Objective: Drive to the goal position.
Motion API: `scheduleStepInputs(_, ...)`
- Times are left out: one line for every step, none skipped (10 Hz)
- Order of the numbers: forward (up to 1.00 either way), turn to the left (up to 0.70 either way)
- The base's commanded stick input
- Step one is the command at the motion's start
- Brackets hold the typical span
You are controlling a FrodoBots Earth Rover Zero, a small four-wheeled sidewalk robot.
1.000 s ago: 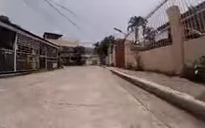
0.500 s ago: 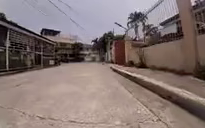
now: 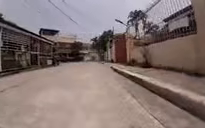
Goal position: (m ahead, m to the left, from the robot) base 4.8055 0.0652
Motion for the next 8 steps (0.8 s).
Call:
scheduleStepInputs(1.0, 0.05)
scheduleStepInputs(1.0, 0.05)
scheduleStepInputs(1.0, 0.04)
scheduleStepInputs(1.0, 0.03)
scheduleStepInputs(1.0, 0.03)
scheduleStepInputs(1.0, 0.05)
scheduleStepInputs(1.0, 0.17)
scheduleStepInputs(1.0, 0.33)
